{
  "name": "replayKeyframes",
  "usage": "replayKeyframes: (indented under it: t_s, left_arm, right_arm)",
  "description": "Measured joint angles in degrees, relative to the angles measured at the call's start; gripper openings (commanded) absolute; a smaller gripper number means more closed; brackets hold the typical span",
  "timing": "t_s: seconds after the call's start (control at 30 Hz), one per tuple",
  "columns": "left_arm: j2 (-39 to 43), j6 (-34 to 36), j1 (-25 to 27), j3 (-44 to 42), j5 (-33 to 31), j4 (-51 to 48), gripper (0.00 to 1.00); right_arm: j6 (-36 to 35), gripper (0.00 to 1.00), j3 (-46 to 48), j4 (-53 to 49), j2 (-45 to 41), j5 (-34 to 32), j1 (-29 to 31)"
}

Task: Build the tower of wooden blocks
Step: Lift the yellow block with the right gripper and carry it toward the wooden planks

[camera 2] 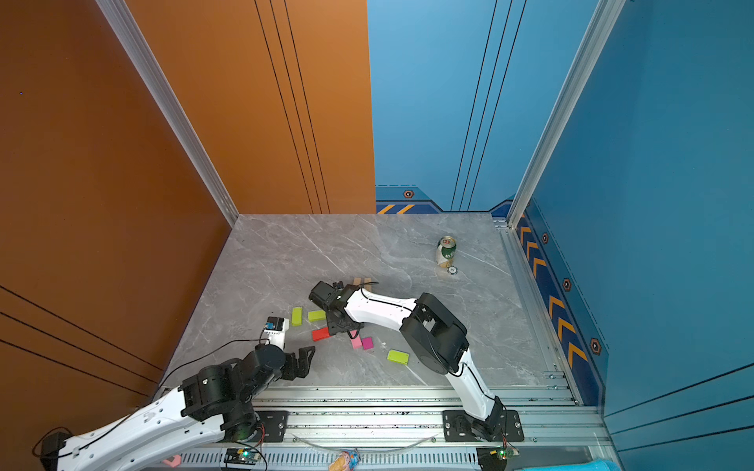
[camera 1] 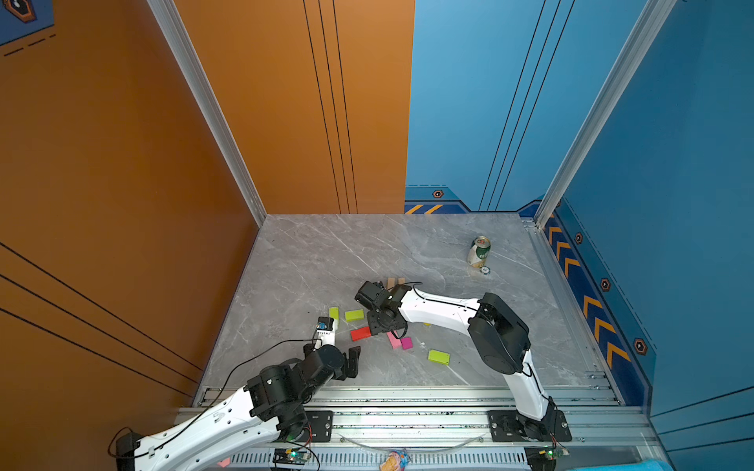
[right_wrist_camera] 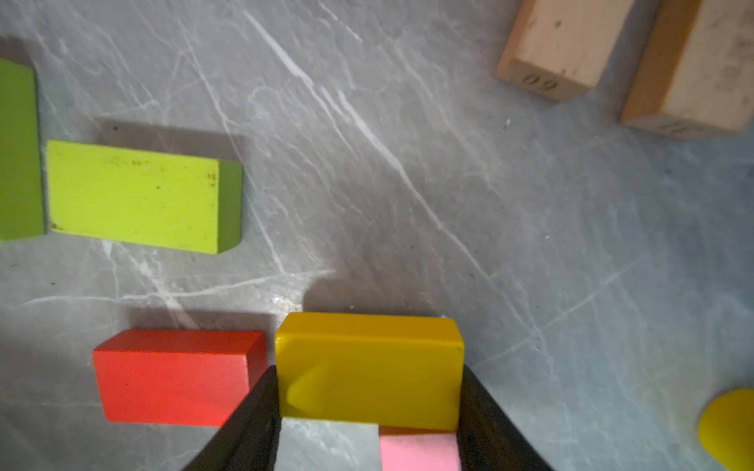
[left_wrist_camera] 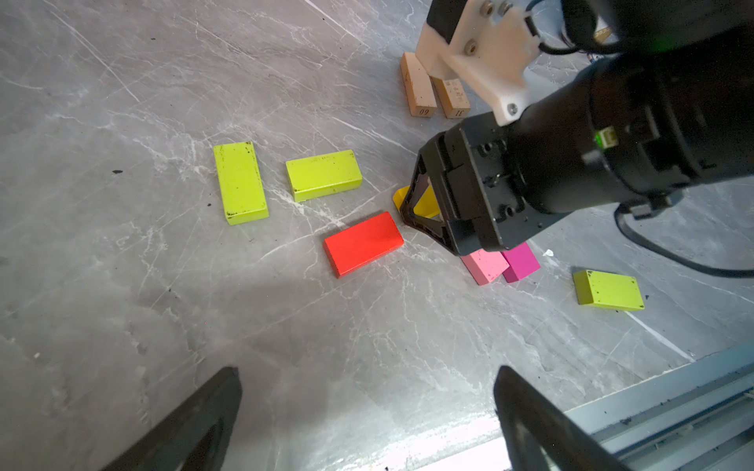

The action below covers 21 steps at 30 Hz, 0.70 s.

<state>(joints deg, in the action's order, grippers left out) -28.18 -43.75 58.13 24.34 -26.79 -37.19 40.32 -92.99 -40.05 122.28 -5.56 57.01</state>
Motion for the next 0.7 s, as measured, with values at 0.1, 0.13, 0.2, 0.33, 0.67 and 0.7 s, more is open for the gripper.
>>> replayKeyframes:
  t_s: [0.1, 0.13, 0.2, 0.33, 0.67, 0.7]
  left_arm:
    - [0.0, 0.17, -0.11, 0.0, 0.02, -0.04, 0.98]
    - [0.0, 0.24, -0.11, 0.0, 0.02, -0.09, 0.98]
    - [-0.04, 0.44, -0.24, 0.0, 0.02, -0.15, 0.98]
    - [-0.48, 0.85, -0.83, 0.02, 0.02, -0.17, 0.98]
    - [-1.95, 1.64, -1.9, 1.31, 0.02, -0.37, 0.98]
    - [-2.16, 1.95, -2.08, 1.6, 0.0, -0.37, 0.98]
  right_arm:
    - [-0.07, 0.55, -0.46, -0.13, 0.44, -0.57, 0.0]
    - [-0.24, 0.54, -0.59, -0.52, 0.46, -0.72, 0.0]
    - [-0.68, 0.55, -1.18, -1.46, 0.46, -1.33, 0.0]
    - [-1.77, 0.54, -2.99, -2.56, 0.46, -2.4, -0.59]
    - [-2.97, 0.54, -7.21, -4.44, 0.46, -5.25, -7.45]
    - [-2.97, 0.54, -7.76, -4.59, 0.46, -5.27, -8.11]
